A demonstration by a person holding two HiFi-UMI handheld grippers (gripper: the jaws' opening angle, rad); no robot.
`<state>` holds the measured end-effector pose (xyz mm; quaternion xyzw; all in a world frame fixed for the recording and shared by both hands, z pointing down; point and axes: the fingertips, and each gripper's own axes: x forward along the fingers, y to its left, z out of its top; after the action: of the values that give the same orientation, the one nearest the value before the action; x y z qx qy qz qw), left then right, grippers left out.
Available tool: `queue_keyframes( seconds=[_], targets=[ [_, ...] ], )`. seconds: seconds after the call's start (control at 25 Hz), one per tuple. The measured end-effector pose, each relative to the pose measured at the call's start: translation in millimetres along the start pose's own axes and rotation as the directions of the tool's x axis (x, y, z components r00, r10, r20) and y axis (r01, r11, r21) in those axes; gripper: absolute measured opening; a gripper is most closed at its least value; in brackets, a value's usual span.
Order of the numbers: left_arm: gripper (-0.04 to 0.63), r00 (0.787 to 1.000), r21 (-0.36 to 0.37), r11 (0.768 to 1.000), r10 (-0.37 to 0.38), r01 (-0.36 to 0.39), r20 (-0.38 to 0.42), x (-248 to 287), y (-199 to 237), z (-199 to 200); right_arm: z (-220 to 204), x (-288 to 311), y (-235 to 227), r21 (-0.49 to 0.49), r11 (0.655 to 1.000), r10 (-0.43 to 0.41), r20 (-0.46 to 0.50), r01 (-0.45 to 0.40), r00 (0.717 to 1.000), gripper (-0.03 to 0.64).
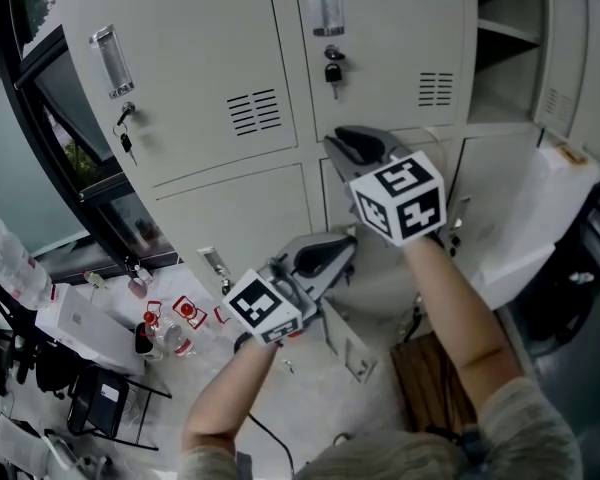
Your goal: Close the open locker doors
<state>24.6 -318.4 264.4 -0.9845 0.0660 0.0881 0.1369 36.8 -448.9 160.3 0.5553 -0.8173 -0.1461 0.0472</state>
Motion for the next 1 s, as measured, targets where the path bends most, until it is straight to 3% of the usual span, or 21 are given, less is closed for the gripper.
queue_keyframes(
  seconds=[0.6,0.8,1.0],
  targets=[
    [0.0,0.997,0.002,0.998,0.066,-0.066,-0.026,7.3,-15.1,-1.8,-7.2,-42.4,6.5,0.004,0.996,0.083,0.087,-0.084,0.993,0.052],
    [0.002,0.992,-0.001,0.993,0.117,-0.117,-0.038,6.9,-22.8,-9.0,-29.0,-68.3,21.8,-0.001,0.989,0.147,0.123,-0.148,0.981,0.052],
    [0.002,0.98,0.011,0.983,0.186,-0.186,-0.07,2.2,-35.2,-24.3,-56.2,-99.9,51.0,0.0,0.963,0.266,0.163,-0.269,0.95,0.052]
  ],
)
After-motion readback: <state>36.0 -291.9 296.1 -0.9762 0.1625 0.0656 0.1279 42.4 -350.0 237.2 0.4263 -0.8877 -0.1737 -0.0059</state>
